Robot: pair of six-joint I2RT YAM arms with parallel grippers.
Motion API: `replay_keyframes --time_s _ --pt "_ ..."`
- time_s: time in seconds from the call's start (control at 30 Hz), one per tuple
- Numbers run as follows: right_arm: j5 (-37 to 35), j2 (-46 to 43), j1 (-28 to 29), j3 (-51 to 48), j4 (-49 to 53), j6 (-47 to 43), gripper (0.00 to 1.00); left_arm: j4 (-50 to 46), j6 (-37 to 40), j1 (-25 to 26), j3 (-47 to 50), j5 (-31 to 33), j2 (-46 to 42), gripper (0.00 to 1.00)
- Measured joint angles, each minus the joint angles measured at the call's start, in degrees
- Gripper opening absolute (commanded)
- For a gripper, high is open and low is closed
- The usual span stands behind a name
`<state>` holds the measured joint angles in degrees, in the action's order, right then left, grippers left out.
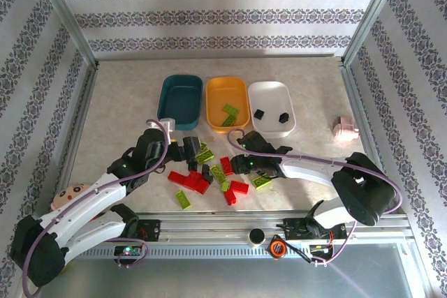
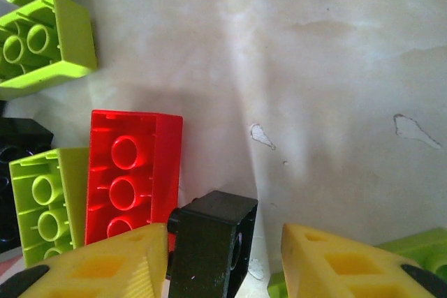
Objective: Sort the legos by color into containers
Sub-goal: Pick up the lego from the bottom-center of the table, then place the lego in the container.
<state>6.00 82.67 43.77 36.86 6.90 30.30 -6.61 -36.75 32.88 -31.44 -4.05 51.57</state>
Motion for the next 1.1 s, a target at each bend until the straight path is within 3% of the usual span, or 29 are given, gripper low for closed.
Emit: replay_keyframes --time_s 0.47,0.63,0.87,1.0,1.1 --pt "-0.24 2.51 0.0 2.12 0.24 -1.18 0.26 -2.03 -0.02 0.0 0.17 1.31 -0.85 1.0" --pt "-0.37 -3.37 -1.51 2.14 2.16 -1.81 0.23 -2.86 0.0 0.0 0.5 1.68 -1.97 1.0" --pt "-2.49 -15.41 -13.49 6.71 4.44 -2.47 0.22 -3.76 0.0 0.0 1.03 3.08 -4.42 1.0" --pt "-5.81 -13.09 -20.52 10.93 4.02 -2.93 0.22 -4.17 -0.22 0.0 2.4 3.93 -5.73 1.0" --pt "-7.76 -6.01 -23.85 15.39 3.58 -3.34 0.22 -5.84 -0.74 0.0 2.82 4.87 -5.99 1.0"
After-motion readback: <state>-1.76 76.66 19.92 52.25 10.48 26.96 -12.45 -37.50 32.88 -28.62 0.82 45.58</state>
